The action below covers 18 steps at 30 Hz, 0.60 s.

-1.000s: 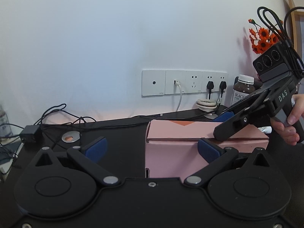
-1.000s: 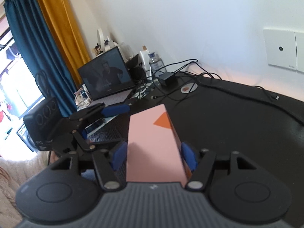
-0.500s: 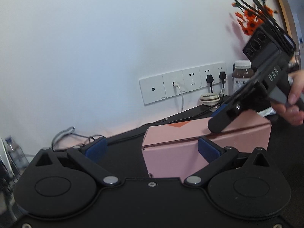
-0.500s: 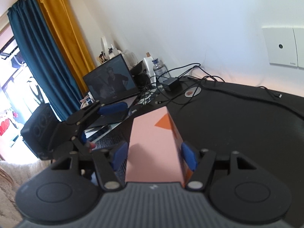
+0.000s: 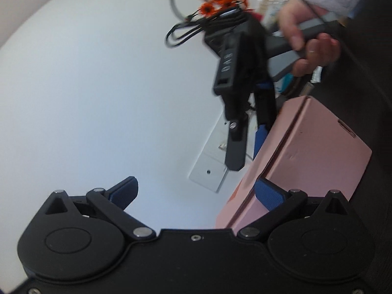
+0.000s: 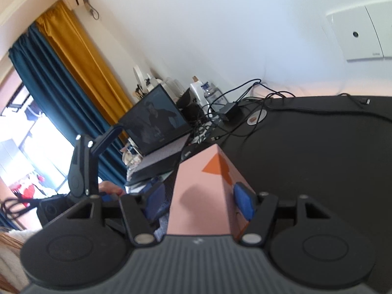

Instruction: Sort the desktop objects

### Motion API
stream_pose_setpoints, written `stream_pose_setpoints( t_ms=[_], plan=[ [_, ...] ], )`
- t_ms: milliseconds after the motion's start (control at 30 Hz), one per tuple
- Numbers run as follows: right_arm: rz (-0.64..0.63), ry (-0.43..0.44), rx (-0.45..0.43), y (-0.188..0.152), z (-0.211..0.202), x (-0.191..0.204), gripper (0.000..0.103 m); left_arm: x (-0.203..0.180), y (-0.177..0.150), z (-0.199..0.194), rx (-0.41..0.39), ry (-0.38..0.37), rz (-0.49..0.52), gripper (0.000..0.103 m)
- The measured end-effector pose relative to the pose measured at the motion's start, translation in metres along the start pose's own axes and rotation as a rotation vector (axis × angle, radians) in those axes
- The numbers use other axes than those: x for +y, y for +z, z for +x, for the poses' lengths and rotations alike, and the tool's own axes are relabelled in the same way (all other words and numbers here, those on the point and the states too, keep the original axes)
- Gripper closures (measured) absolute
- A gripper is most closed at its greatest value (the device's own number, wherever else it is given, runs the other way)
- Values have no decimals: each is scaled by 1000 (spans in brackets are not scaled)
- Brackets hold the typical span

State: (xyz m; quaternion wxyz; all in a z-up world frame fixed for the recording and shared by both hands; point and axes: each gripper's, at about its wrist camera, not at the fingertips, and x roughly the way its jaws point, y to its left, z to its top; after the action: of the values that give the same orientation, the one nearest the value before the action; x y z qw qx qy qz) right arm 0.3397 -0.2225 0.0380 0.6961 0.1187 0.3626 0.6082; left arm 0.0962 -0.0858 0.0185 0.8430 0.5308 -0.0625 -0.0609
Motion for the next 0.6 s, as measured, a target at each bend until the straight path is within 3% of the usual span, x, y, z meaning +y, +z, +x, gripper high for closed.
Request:
stream_pose_setpoints(
  t_ms=[100,300,400,600],
  plan=[
    [14,11,-9,0,0,-4,40,-2,3,2,-32,-15,108,0],
    [28,46,-6,1,0,-9,40,9,12,-4,-92,-115,333,0],
    [30,59,-7,0,0,-11,40,3,10,-7,-143,-119,473,0],
    [27,68,-15,-2,0,-13,40,-5,7,-6,-196,-134,616,0]
  ],
)
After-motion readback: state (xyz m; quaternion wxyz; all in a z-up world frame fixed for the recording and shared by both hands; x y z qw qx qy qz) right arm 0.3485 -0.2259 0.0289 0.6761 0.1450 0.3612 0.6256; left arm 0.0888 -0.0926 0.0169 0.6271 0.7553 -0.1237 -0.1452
